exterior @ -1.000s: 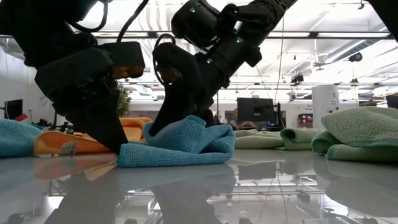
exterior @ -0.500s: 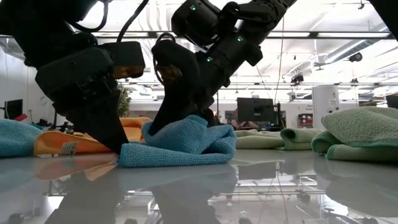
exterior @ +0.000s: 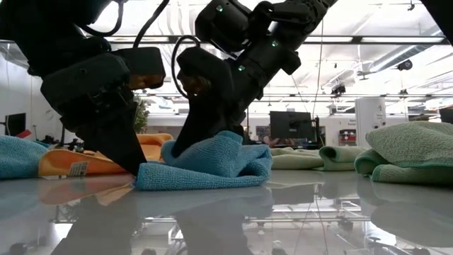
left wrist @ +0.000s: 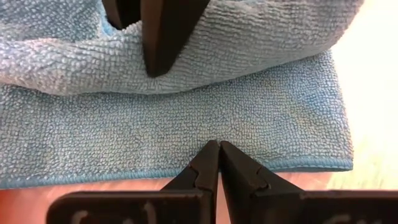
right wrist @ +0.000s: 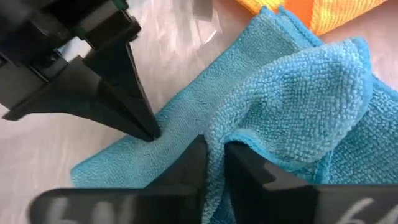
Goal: Fold microfiber towels
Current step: Fold the right blue towel
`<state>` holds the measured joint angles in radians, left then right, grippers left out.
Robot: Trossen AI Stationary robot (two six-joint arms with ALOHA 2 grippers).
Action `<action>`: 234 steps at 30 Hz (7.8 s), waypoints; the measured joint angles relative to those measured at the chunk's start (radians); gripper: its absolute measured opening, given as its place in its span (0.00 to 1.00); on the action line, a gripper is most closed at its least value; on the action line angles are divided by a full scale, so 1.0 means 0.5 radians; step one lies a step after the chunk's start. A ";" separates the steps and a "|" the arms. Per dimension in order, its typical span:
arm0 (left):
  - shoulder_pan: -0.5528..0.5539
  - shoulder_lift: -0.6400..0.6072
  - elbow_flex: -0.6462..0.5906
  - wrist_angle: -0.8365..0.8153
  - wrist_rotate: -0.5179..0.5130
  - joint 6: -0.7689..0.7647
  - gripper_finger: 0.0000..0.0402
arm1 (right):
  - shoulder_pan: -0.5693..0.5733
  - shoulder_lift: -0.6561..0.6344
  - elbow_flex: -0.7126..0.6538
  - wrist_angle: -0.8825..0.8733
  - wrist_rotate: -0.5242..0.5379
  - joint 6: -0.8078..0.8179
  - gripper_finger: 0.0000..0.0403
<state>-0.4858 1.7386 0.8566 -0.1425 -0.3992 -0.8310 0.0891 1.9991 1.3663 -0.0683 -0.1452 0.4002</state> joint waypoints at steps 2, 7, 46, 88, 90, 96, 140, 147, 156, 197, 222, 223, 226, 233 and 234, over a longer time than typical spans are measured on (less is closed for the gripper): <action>0.000 0.000 0.000 0.000 0.000 0.000 0.01 | 0.001 0.000 0.000 0.006 0.000 0.045 0.20; 0.000 0.000 0.000 -0.001 -0.001 0.000 0.01 | -0.004 0.000 0.000 0.094 -0.003 0.086 0.36; 0.000 -0.049 0.021 -0.049 0.032 -0.002 0.01 | 0.237 -0.688 -0.939 0.373 0.134 -0.827 0.45; 0.014 -0.049 -0.052 -0.049 -0.197 -0.159 0.01 | 0.402 -0.709 -1.009 0.335 0.120 -0.566 0.06; 0.014 -0.052 -0.041 -0.048 -0.158 -0.159 0.01 | 0.402 -0.713 -1.009 0.310 0.119 -0.539 0.10; 0.013 -0.079 -0.039 -0.047 -0.101 -0.160 0.01 | 0.402 -0.792 -1.009 0.156 0.118 -0.631 0.27; 0.041 -0.180 -0.050 -0.050 -0.167 0.053 0.01 | 0.013 -0.205 -0.715 1.143 0.170 -0.174 0.51; 0.043 -0.180 -0.056 -0.047 -0.198 0.055 0.01 | 0.017 -0.099 -0.558 1.093 0.162 -0.219 0.48; 0.043 -0.180 -0.058 -0.047 -0.237 0.072 0.01 | 0.018 -0.040 -0.409 0.985 0.075 -0.178 0.38; 0.040 -0.381 -0.065 -0.429 -0.056 0.036 0.01 | -0.013 0.027 -0.288 1.088 0.243 -0.132 0.02; 0.040 -0.811 -0.090 -0.503 0.001 -0.759 0.01 | -0.003 -0.133 -0.292 0.825 -0.093 -0.328 0.46; 0.041 -0.801 -0.092 -0.501 0.001 -0.829 0.01 | 0.002 -0.168 -0.306 0.776 -0.093 -0.385 0.47; 0.042 -0.761 -0.110 -0.502 0.053 -1.052 0.04 | 0.022 -0.328 -0.426 0.720 -0.070 -0.530 0.47; 0.045 -0.676 -0.123 -0.498 0.265 -1.342 0.25 | 0.062 -0.902 -0.945 0.896 0.038 -0.737 0.44; 0.057 -0.664 -0.124 -0.500 0.266 -1.378 0.29 | 0.061 -0.986 -1.000 0.906 0.049 -0.746 0.43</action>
<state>-0.4571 1.4066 0.7948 -0.3926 -0.2665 -1.5200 0.1196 1.5061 0.8663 0.3849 -0.1205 0.0270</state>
